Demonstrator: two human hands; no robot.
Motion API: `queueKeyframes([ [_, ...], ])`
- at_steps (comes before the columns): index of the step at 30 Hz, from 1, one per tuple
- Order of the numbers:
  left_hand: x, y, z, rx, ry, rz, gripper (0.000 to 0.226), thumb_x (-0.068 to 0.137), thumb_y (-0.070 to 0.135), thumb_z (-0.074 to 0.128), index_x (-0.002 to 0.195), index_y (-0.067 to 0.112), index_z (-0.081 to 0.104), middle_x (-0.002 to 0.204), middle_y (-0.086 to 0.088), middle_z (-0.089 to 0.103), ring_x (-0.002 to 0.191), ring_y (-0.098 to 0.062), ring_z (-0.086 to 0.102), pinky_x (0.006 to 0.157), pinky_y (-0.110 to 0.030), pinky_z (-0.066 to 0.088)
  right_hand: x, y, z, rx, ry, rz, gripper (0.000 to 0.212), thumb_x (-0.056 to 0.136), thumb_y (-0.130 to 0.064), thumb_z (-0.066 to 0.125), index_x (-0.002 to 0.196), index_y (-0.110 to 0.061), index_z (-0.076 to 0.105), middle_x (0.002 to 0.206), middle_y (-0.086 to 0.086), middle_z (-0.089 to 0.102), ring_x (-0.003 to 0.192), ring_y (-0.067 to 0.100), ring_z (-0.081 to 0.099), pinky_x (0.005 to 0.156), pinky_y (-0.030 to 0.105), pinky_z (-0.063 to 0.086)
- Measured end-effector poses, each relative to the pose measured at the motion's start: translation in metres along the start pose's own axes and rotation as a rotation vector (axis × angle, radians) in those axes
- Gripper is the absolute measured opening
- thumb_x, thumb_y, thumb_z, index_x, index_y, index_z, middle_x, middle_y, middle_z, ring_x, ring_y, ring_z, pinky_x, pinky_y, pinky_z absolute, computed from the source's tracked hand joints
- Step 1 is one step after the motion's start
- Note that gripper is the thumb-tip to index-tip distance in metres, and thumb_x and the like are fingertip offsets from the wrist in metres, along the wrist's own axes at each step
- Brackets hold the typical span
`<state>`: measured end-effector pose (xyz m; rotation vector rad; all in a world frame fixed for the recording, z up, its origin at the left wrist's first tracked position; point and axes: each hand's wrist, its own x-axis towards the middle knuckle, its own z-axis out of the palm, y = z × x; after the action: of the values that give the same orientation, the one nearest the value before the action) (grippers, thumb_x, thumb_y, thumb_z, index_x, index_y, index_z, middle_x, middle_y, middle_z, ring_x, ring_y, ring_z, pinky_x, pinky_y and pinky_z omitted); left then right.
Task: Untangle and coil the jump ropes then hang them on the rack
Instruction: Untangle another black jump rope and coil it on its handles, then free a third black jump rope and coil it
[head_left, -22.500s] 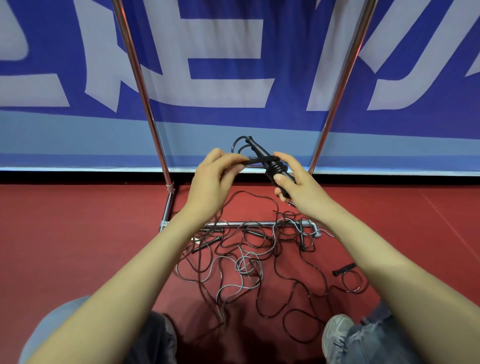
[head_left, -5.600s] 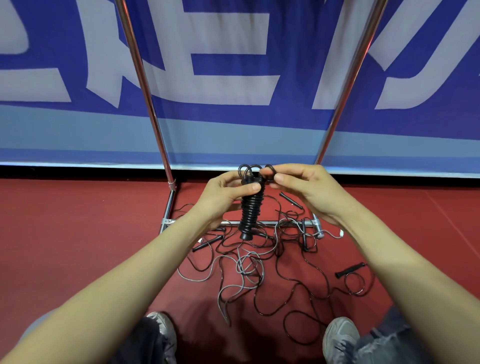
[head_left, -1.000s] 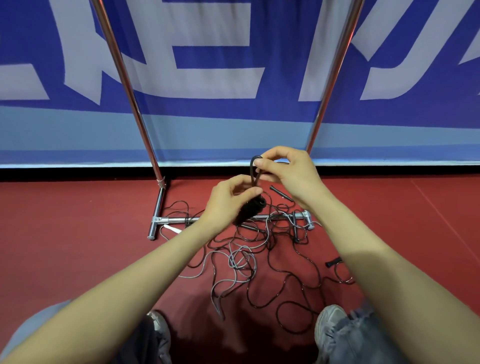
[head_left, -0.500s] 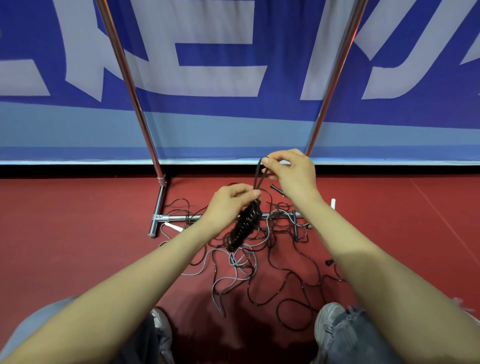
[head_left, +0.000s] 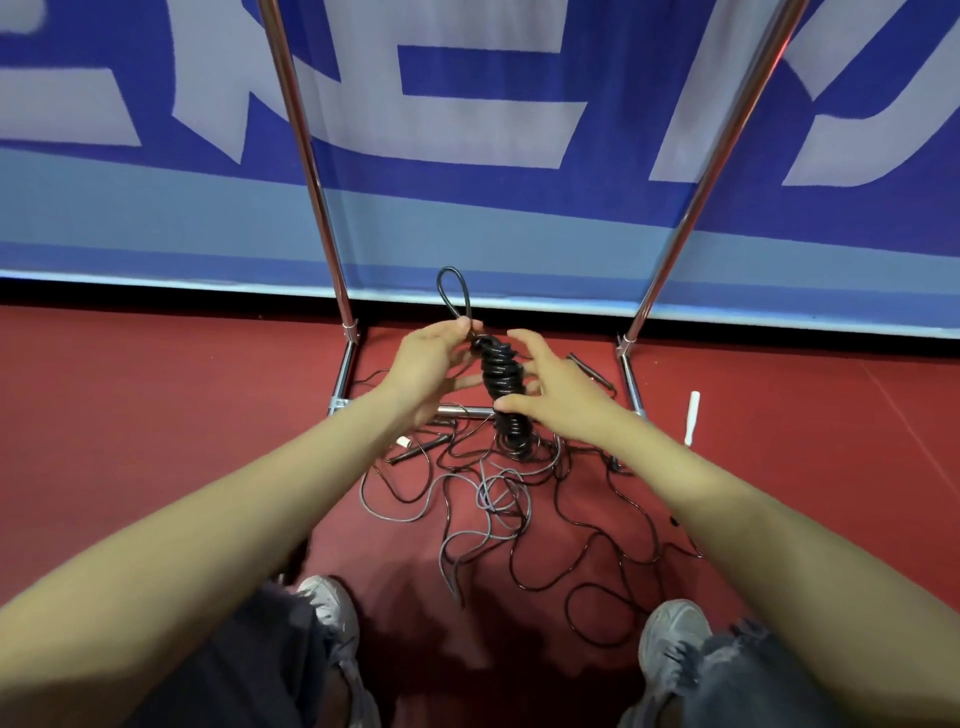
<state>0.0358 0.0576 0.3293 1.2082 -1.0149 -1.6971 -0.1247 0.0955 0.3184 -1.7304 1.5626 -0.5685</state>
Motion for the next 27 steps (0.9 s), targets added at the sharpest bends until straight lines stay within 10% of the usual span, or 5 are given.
queueKeyframes([
  [4, 0.024, -0.005, -0.037, 0.243, -0.115, -0.085, 0.024, 0.101, 0.006, 0.044, 0.118, 0.007, 0.06, 0.11, -0.007, 0.065, 0.104, -0.018, 0.059, 0.093, -0.038, 0.047, 0.032, -0.004, 0.028, -0.038, -0.012, 0.017, 0.055, 0.084, -0.023, 0.071, 0.122, -0.021, 0.031, 0.096, 0.01, 0.068, 0.074, 0.022, 0.059, 0.076, 0.038, 0.05],
  [12, 0.068, -0.054, -0.148, 0.57, -0.048, -0.237, 0.021, 0.097, 0.001, 0.049, 0.112, 0.011, 0.06, 0.092, -0.005, 0.064, 0.082, -0.016, 0.061, 0.07, -0.023, 0.053, 0.111, 0.009, 0.143, 0.089, -0.095, 0.099, 0.057, 0.076, -0.014, 0.078, 0.122, -0.012, 0.046, 0.107, 0.004, 0.053, 0.096, 0.021, 0.051, 0.071, 0.024, 0.032],
  [27, 0.031, -0.252, -0.312, 1.238, 0.389, -0.677, 0.095, 0.073, 0.039, 0.078, 0.148, 0.021, 0.022, 0.146, -0.013, 0.027, 0.136, -0.033, 0.027, 0.105, -0.056, 0.029, 0.155, 0.074, 0.368, 0.004, -0.335, 0.283, 0.051, 0.08, -0.014, 0.073, 0.122, -0.007, 0.044, 0.12, 0.016, 0.056, 0.108, 0.033, 0.055, 0.086, 0.035, 0.043],
])
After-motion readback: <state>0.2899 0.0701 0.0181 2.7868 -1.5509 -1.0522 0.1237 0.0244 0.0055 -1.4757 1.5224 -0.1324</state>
